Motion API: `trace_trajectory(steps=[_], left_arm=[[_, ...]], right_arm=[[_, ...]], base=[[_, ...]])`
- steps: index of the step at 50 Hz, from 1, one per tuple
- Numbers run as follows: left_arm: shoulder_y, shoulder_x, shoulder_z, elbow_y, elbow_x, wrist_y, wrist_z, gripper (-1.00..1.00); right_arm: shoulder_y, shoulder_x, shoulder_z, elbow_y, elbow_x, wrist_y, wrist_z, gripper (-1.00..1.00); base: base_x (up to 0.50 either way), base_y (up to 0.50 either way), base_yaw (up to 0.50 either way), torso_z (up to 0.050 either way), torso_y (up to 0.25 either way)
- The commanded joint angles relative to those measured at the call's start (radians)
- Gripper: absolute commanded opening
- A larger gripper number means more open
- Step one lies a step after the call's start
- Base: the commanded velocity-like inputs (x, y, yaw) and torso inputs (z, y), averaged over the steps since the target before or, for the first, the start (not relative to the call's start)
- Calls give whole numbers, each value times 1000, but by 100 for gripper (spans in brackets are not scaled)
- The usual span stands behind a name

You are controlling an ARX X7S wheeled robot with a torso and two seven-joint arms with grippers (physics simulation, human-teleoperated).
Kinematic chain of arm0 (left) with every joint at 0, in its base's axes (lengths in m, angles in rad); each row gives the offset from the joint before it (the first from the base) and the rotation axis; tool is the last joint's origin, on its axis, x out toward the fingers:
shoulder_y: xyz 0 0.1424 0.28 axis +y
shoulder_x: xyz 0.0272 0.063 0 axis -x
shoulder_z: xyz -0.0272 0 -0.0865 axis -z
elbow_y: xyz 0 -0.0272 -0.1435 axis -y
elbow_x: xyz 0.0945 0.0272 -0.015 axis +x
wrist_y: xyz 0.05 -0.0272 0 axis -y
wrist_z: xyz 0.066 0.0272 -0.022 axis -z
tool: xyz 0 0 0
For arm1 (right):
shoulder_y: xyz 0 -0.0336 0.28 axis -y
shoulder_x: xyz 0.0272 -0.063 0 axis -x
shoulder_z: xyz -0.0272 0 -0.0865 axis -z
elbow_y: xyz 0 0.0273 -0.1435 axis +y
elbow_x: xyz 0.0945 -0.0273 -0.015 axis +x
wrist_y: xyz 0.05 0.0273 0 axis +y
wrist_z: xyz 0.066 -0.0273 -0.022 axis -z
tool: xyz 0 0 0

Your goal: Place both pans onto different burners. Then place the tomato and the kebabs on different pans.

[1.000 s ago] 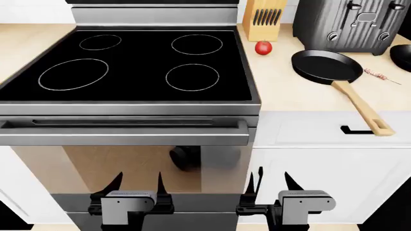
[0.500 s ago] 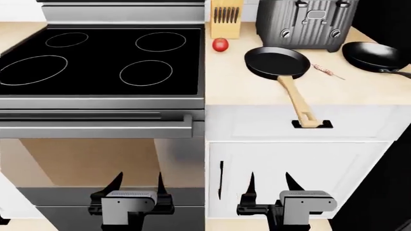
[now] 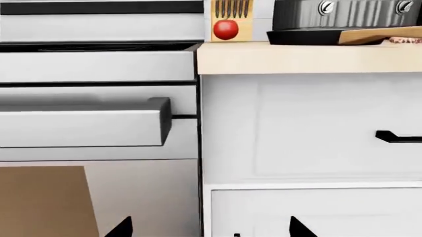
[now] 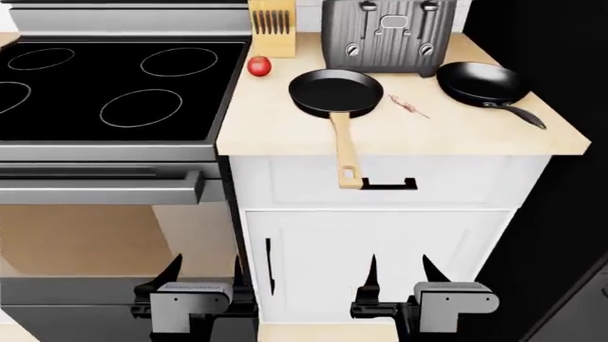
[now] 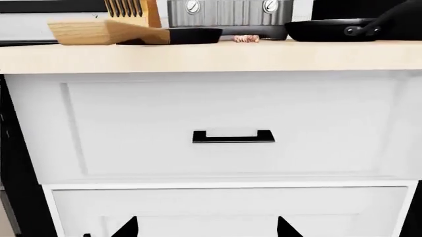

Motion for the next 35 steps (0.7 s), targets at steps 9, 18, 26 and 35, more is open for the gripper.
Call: trace_trajectory(steps=[9, 18, 26, 35], left_arm=[[-2, -18, 22, -4, -17, 8, -20, 100], [-6, -24, 30, -13, -24, 16, -27, 100], [-4, -30, 30, 4, -51, -7, -30, 100], [5, -145, -22, 379, -177, -349, -38, 100]], right_arm=[[2, 20, -25, -3, 13, 2, 23, 100], [1, 27, -36, -9, 16, 2, 33, 100], [8, 32, -41, -4, 0, 29, 65, 100], [-68, 149, -14, -555, 92, 488, 100, 100]], base=[[0, -500, 0, 0, 0], [4, -500, 0, 0, 0], [0, -61, 0, 0, 0], [0, 0, 0, 0, 0]])
